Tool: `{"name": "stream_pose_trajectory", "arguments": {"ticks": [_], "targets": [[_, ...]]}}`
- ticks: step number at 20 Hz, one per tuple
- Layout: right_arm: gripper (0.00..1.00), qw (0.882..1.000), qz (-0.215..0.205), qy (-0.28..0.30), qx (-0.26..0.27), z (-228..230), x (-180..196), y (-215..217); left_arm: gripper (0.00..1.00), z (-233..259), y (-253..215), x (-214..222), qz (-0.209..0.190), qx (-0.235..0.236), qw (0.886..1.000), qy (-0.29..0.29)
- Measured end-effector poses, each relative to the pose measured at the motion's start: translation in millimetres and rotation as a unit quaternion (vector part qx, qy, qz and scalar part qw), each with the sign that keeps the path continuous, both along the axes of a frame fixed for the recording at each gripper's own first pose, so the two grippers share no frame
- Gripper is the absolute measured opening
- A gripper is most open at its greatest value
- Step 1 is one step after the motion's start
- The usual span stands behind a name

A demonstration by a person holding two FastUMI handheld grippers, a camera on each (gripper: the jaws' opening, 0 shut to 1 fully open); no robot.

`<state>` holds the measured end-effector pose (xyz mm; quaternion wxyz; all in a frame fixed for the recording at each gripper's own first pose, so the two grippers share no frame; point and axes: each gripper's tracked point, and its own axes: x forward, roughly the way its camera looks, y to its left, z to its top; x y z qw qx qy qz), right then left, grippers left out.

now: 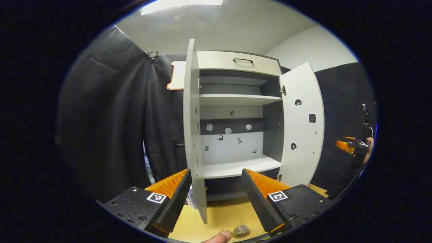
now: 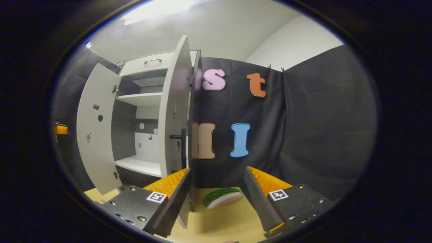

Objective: Grasp the bottle in the cabinet with the left hand and place it on the coaster, then close the right door with the right hand and the left door with the left hand.

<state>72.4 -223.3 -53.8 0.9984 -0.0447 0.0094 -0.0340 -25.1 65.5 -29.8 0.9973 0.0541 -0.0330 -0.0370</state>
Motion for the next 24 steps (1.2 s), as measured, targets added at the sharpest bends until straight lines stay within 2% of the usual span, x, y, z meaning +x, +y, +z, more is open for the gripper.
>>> {"name": "stream_pose_trajectory", "arguments": {"ticks": [2,6,8,9,10,11,15,18,19,21,22,24], "targets": [[0.94,1.000,-0.021,0.010,0.012,1,22,-16,0.96,9,15,-2,0.009,0.003,1.000,-0.010],[0.94,0.999,-0.039,0.013,0.018,7,56,-26,0.94,1,39,-5,0.018,-0.004,1.000,-0.009],[0.94,0.998,-0.048,0.014,0.021,14,75,-23,0.94,-10,50,-7,0.022,-0.020,1.000,0.007],[0.91,0.998,-0.053,0.016,0.024,15,82,-20,0.94,-14,55,-8,0.024,-0.028,0.999,0.012],[0.94,0.998,-0.056,0.017,0.026,17,89,-17,0.96,-16,60,-9,0.025,-0.033,0.999,0.014],[0.94,0.998,-0.057,0.016,0.026,20,95,-14,0.94,-18,65,-9,0.028,-0.035,0.999,0.015],[0.94,0.999,-0.044,0.018,0.005,25,119,11,0.93,-17,87,-15,0.049,-0.028,0.998,0.006],[0.88,0.998,-0.053,0.016,-0.015,29,115,10,0.93,-19,100,-23,0.059,-0.034,0.998,0.003],[0.91,0.998,-0.054,0.015,-0.016,30,116,11,0.94,-21,103,-23,0.060,-0.037,0.998,0.003],[0.85,0.999,-0.048,0.011,-0.017,32,115,14,0.93,-26,108,-23,0.064,-0.041,0.997,0.006],[0.89,0.999,-0.042,0.009,-0.014,32,114,17,0.93,-29,110,-23,0.067,-0.044,0.997,0.012],[0.89,1.000,-0.025,0.008,-0.007,29,116,34,0.94,-29,113,-23,0.069,-0.046,0.996,0.016]]}}
